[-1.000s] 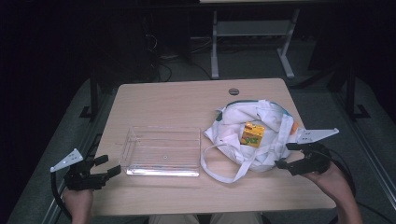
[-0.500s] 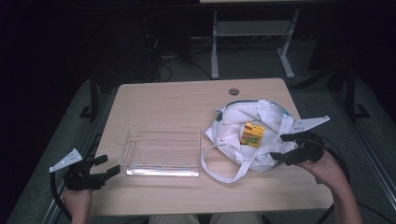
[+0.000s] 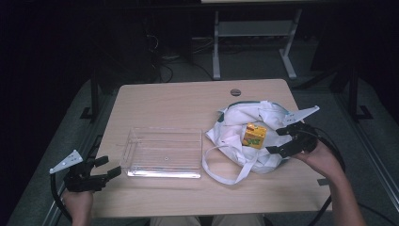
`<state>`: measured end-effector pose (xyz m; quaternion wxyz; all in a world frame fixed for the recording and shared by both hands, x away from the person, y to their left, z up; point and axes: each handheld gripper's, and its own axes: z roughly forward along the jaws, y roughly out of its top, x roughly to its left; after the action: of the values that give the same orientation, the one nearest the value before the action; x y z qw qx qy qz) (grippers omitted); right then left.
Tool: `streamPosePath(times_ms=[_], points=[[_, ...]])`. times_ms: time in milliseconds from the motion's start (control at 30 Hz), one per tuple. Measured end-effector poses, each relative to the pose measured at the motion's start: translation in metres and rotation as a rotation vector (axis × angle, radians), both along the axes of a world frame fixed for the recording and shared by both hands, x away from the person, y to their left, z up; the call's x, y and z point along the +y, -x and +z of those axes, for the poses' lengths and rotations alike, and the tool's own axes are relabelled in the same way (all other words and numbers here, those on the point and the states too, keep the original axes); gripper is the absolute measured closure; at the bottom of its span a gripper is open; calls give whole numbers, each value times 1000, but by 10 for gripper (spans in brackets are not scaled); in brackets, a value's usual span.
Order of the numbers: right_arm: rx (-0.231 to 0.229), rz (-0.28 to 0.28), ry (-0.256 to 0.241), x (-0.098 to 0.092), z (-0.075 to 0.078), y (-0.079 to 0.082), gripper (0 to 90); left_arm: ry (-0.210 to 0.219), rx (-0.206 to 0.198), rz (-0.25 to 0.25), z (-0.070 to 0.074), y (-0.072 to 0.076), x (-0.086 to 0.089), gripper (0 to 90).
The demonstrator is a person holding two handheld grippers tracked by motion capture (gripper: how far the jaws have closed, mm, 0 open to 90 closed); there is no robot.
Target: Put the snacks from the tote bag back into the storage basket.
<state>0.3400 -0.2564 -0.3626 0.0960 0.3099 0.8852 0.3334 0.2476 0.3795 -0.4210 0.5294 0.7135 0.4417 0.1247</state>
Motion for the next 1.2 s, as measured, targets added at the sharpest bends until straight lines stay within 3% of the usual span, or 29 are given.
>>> streamPosePath(times_ms=[500, 1200], points=[[21, 26, 54, 18, 6, -27, 186, 0, 0, 2, 0, 0, 1, 126], [32, 77, 119, 38, 0, -54, 247, 2, -1, 4, 0, -1, 1, 126]])
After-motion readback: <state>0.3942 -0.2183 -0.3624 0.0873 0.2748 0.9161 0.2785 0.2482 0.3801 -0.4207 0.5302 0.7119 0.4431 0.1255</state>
